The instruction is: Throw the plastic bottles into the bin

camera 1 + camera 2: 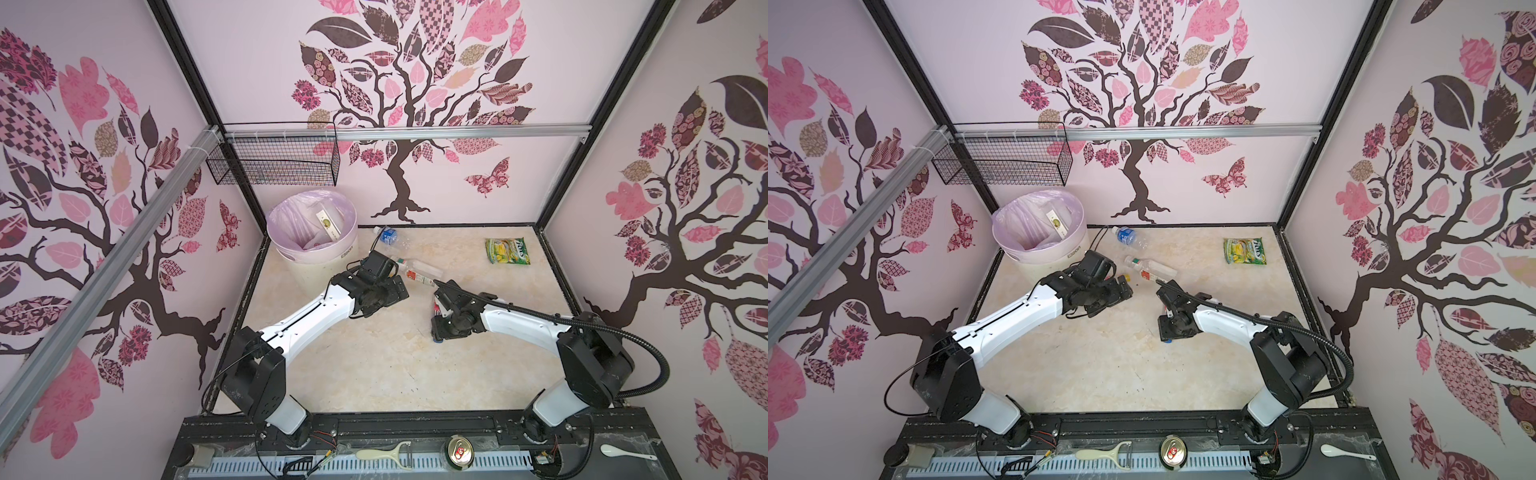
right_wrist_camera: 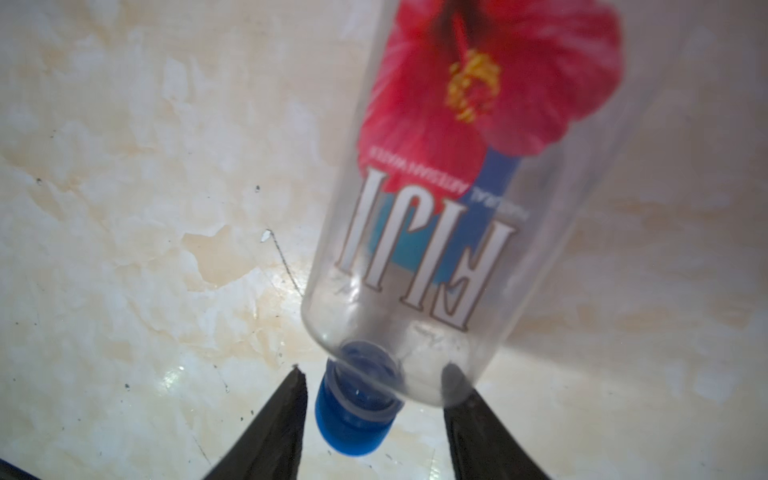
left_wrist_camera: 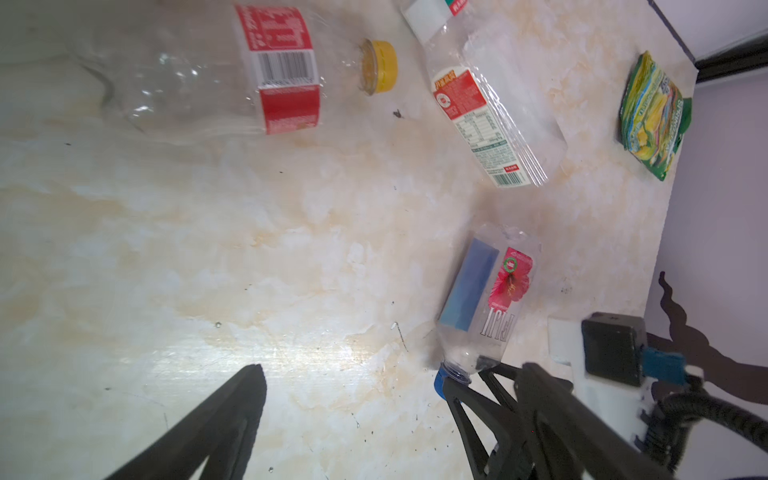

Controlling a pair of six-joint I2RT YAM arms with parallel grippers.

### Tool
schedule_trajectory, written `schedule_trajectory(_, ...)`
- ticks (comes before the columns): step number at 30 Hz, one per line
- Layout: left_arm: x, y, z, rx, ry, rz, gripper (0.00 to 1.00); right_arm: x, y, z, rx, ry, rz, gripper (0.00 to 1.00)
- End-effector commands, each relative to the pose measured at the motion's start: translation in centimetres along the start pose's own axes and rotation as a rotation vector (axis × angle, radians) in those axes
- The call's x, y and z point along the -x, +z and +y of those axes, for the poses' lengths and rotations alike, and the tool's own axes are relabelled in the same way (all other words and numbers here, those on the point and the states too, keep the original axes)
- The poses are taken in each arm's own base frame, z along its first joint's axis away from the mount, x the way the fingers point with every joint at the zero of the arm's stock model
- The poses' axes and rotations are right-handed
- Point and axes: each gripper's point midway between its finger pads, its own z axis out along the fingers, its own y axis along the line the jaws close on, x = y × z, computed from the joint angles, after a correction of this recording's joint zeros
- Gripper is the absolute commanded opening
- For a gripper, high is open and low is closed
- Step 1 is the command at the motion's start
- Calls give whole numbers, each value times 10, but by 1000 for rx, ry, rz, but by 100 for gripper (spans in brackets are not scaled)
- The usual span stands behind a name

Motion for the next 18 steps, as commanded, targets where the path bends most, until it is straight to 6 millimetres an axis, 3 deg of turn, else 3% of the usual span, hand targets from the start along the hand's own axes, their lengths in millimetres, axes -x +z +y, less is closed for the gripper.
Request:
schedule_trajectory(1, 1, -4, 17, 28, -25, -25, 98, -1, 0, 11, 6, -30, 22, 56)
schedule_trajectory(10, -5, 11, 16, 28, -20, 17, 98, 2, -20, 4, -26, -43, -15, 61)
schedule_trajectory(18, -4, 31, -5, 10, 20, 57, 98, 16, -58, -31, -41, 76, -83, 71)
